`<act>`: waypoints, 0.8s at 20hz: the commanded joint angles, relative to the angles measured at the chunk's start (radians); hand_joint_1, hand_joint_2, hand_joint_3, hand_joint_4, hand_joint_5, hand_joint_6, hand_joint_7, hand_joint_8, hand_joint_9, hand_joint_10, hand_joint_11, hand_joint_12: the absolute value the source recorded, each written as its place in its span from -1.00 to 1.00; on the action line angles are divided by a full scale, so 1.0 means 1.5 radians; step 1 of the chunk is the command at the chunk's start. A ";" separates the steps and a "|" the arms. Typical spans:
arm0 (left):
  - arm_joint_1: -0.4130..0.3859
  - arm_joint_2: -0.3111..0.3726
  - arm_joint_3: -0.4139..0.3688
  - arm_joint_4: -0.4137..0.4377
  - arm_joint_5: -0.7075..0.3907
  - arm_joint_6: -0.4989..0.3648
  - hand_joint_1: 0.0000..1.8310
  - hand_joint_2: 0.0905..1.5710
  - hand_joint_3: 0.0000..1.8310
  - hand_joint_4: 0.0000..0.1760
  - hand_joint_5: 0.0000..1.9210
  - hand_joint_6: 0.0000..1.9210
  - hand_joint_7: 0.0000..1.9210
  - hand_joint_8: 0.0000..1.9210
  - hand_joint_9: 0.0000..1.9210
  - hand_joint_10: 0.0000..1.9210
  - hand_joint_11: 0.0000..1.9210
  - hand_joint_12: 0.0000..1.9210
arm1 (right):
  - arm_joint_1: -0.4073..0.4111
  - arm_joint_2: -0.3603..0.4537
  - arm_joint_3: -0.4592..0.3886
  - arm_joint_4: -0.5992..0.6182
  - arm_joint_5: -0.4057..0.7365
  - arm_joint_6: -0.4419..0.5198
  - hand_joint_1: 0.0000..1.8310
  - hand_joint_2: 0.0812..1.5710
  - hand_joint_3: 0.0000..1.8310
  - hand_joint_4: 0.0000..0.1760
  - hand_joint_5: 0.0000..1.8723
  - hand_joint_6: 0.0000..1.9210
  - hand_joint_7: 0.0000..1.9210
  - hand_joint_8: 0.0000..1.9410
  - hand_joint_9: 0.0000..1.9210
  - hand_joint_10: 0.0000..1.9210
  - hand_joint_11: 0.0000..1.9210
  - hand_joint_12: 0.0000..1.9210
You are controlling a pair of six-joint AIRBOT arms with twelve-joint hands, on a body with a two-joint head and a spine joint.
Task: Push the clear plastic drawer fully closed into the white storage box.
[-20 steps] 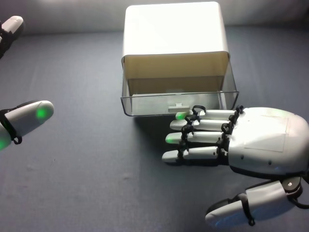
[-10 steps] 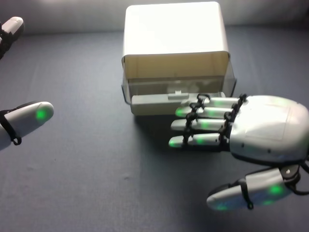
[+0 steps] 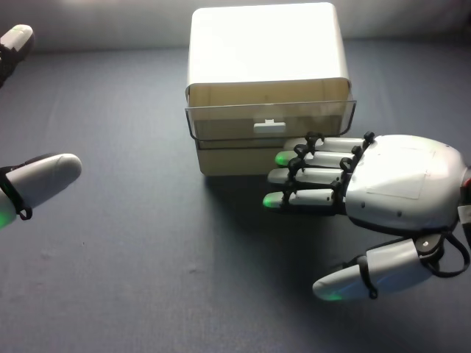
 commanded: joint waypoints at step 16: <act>0.000 0.001 0.006 0.002 -0.083 -0.007 -1.00 0.20 -0.99 0.85 -1.00 -1.00 -1.00 -1.00 -1.00 -1.00 -1.00 -1.00 | 0.027 -0.003 0.002 0.086 0.054 -0.101 -1.00 0.35 -1.00 -0.55 -0.71 -0.99 -0.89 -1.00 -1.00 -1.00 -1.00 -1.00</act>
